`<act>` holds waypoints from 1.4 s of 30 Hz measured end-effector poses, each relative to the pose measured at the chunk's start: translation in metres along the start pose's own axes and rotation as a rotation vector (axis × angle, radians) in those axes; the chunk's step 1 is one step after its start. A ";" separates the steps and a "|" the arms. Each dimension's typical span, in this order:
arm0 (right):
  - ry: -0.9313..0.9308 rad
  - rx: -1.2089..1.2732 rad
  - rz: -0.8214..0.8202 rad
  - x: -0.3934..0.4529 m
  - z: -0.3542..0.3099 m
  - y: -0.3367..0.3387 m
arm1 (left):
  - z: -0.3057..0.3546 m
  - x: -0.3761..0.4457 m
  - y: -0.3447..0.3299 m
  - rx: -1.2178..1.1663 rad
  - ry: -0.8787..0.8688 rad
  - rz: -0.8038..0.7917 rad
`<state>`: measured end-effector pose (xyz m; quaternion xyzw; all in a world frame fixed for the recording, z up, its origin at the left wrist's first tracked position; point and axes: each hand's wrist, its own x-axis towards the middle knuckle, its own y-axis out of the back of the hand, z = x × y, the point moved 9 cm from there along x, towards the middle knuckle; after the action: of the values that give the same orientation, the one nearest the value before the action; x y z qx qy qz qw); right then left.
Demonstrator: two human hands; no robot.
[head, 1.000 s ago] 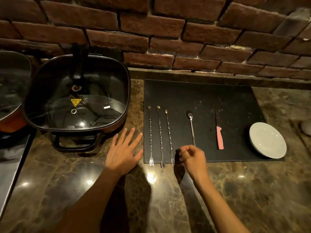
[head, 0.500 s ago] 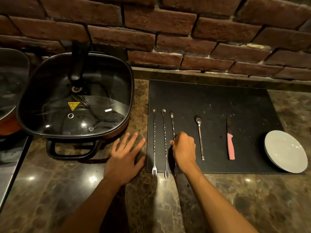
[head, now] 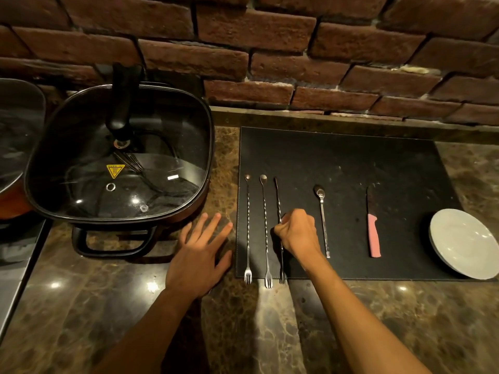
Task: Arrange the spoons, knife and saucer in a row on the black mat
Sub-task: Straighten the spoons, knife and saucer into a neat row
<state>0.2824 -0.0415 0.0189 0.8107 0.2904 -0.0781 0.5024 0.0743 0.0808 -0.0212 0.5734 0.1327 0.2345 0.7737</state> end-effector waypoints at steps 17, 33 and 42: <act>-0.036 0.694 -0.167 0.003 0.003 -0.009 | -0.001 0.001 -0.002 0.050 0.002 -0.038; -0.019 0.563 -0.155 0.013 0.009 -0.002 | -0.005 0.002 -0.008 0.078 0.014 -0.058; 0.091 0.192 -0.034 0.021 0.009 0.003 | -0.006 0.002 -0.009 0.085 0.022 -0.052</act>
<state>0.3026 -0.0420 0.0081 0.8528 0.3179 -0.0773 0.4071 0.0749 0.0843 -0.0317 0.5994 0.1662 0.2147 0.7530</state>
